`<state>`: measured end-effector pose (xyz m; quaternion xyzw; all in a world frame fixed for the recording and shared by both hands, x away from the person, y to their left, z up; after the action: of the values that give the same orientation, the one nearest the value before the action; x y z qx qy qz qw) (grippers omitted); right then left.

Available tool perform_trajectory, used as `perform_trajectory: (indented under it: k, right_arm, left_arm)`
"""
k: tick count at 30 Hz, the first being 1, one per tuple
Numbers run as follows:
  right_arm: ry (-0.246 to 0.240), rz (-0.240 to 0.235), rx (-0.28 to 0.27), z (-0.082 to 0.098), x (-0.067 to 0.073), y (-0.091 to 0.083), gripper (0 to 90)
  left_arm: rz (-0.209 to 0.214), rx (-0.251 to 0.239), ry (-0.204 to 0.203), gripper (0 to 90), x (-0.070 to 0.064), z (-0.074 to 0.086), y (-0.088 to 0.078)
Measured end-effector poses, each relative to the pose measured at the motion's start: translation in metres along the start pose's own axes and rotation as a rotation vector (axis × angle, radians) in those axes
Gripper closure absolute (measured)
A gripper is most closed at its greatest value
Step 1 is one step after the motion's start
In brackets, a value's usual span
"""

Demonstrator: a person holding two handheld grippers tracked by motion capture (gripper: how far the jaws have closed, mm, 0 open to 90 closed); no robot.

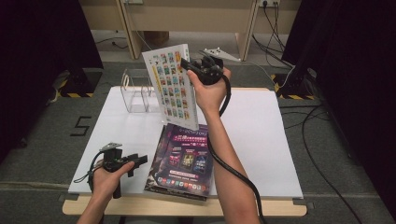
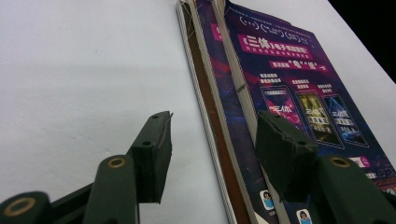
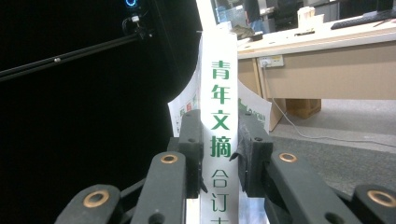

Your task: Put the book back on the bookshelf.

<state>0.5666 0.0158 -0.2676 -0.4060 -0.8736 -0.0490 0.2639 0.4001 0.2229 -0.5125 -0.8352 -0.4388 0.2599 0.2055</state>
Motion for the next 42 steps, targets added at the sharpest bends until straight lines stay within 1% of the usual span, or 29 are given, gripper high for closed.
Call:
perform_trajectory:
  k: [1,4,5,6,7,9,10,13,14,19,23,27,29,30,36,39,42]
  right_arm:
    - [0.012,-0.003,-0.001,-0.001,-0.001,0.002,74.6]
    - [0.011,0.004,-0.007,-0.004,-0.007,0.009,74.6]
    - [0.012,0.014,-0.007,-0.005,-0.010,0.012,74.6]
    - [0.012,0.014,-0.007,-0.005,-0.010,0.012,74.6]
    - [0.016,0.026,-0.019,-0.007,-0.016,0.015,74.6]
    - [0.019,0.035,-0.025,-0.007,-0.019,0.016,74.6]
    - [0.026,0.051,-0.031,-0.008,-0.025,0.018,74.6]
    - [0.030,0.053,-0.037,-0.009,-0.029,0.019,74.6]
    - [0.029,0.060,-0.041,-0.009,-0.030,0.020,74.6]
    - [0.014,0.083,-0.050,-0.008,-0.032,0.022,74.6]
    - [0.000,0.101,-0.052,-0.005,-0.030,0.029,74.6]
    - [0.000,0.116,-0.064,-0.005,-0.031,0.033,74.6]
    - [-0.002,0.136,-0.073,-0.004,-0.032,0.038,74.6]
    - [-0.011,0.144,-0.075,-0.003,-0.032,0.040,74.5]
    - [-0.021,0.160,-0.076,-0.002,-0.033,0.049,74.5]
    - [-0.014,0.166,-0.075,0.000,-0.033,0.056,74.6]
    - [-0.010,0.166,-0.072,0.001,-0.034,0.058,74.5]
  left_arm:
    - [0.001,0.000,0.000,45.5,0.000,0.000,0.000]
    - [0.001,0.002,-0.001,45.5,0.000,0.000,0.000]
    - [0.003,0.001,-0.002,45.5,0.000,0.000,0.001]
    - [0.003,0.001,-0.002,45.5,0.000,0.000,0.001]
    - [0.004,0.001,-0.004,45.5,0.000,0.000,0.001]
    - [0.002,0.003,-0.006,45.5,0.000,0.000,0.001]
    - [0.002,0.004,-0.004,45.5,0.000,0.001,0.001]
    - [0.002,0.004,-0.006,45.5,0.001,0.001,0.001]
    - [0.003,0.004,-0.007,45.5,0.001,0.001,0.002]
    - [0.003,0.008,-0.006,45.5,0.001,0.001,0.002]
    - [0.006,0.007,-0.001,45.5,0.000,0.001,0.002]
    - [0.006,0.005,-0.005,45.5,0.000,0.001,0.002]
    - [0.007,0.005,-0.004,45.5,0.000,0.001,0.002]
    - [0.006,0.005,-0.005,45.5,0.000,0.001,0.002]
    - [0.008,0.003,-0.010,45.5,0.000,0.001,0.001]
    - [0.010,0.002,-0.009,45.5,0.000,0.001,0.002]
    - [0.014,0.000,-0.015,45.5,0.000,0.001,0.002]
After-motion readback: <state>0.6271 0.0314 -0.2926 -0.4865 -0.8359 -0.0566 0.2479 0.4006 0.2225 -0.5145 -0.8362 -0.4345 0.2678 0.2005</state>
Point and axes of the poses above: each handheld gripper's, and its own axes: y roughly forward along the jaws, z roughly out of its underside, x roughly to its left, the point moved 8 cm from there along y, roughly forward along the jaws, and after that the axes turned 14 degrees about y, right-handed, at the moved point
